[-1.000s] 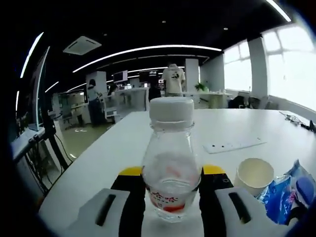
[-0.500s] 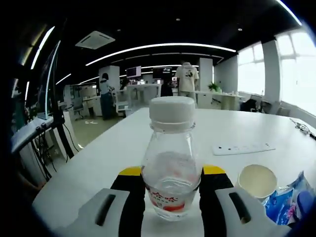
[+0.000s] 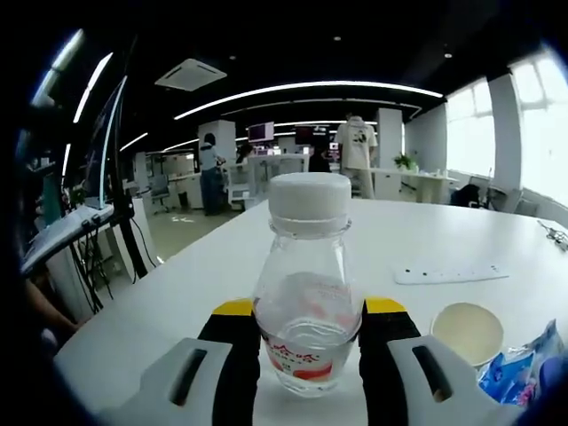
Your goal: Arrange the tabletop items into an orderly group along one side of the table until the central work area is clear of visible clutter.
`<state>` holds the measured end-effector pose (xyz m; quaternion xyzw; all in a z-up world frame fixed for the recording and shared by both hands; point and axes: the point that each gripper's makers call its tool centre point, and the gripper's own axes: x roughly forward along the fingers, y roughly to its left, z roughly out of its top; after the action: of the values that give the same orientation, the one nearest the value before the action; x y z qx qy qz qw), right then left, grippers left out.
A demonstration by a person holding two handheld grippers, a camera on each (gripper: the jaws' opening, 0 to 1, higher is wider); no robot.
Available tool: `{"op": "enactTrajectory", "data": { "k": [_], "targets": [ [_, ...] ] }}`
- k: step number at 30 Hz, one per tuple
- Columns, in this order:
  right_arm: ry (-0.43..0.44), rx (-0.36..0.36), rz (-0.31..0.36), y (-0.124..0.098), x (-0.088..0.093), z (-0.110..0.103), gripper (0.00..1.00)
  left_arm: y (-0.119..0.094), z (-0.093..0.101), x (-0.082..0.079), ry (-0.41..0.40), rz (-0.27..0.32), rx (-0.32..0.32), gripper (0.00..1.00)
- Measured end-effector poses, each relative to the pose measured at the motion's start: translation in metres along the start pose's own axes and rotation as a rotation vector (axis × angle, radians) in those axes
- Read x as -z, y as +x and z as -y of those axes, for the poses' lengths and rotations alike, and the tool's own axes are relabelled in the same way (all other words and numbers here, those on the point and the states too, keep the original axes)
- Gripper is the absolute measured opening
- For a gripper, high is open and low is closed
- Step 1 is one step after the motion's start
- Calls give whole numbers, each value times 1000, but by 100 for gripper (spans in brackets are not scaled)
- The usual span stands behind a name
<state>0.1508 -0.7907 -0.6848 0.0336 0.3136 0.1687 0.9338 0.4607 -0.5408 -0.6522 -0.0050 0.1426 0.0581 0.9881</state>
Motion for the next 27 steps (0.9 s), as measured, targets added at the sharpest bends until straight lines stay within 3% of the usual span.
{"op": "enactTrajectory", "data": {
  "k": [11, 15, 20, 27],
  "targets": [
    [-3, -8, -4, 1, 2, -1, 92, -2, 0, -1, -4, 22, -30, 43],
    [-2, -5, -5, 0, 3, 0, 92, -2, 3, 2, -25, 25, 9, 60],
    [1, -4, -7, 1, 5, 0, 92, -6, 9, -4, 40, 84, 120, 68],
    [0, -9, -4, 2, 4, -2, 92, -10, 7, -13, 118, 137, 266, 62]
  ]
}}
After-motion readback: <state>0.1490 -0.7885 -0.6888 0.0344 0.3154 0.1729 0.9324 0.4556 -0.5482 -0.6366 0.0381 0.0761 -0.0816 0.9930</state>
